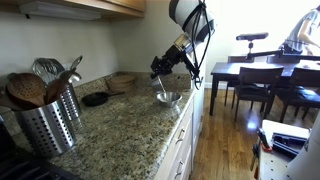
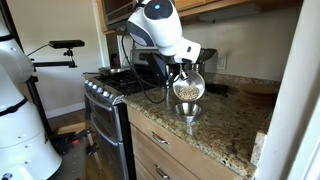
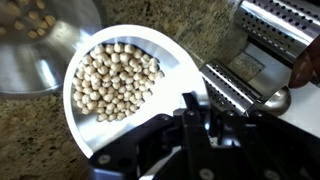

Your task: Pour the things in the bowl on the left into the bowl on the right

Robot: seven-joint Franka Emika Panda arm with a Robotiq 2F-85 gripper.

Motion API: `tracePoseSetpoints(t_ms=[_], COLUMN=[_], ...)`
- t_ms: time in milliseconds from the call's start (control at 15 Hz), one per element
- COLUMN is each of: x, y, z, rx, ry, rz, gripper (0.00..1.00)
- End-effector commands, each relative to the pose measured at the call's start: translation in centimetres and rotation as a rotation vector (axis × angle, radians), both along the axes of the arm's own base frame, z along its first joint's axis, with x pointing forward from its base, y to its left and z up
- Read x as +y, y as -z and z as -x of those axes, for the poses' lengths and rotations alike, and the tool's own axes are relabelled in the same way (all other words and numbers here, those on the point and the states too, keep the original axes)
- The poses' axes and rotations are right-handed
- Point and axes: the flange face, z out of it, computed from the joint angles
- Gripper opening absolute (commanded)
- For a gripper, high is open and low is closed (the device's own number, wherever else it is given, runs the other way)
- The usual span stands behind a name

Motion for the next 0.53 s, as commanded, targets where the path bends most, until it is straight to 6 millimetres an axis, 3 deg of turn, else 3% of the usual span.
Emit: tracePoseSetpoints(t_ms=[0,467], x=[-0.02,0.10], y=[-0.90,-0.38], z=[1.59,2.00], rx=[-0.051,-0.076], ry=[0.009,0.017], rz=[-0.012,-0.022], gripper=[0.04,0.04])
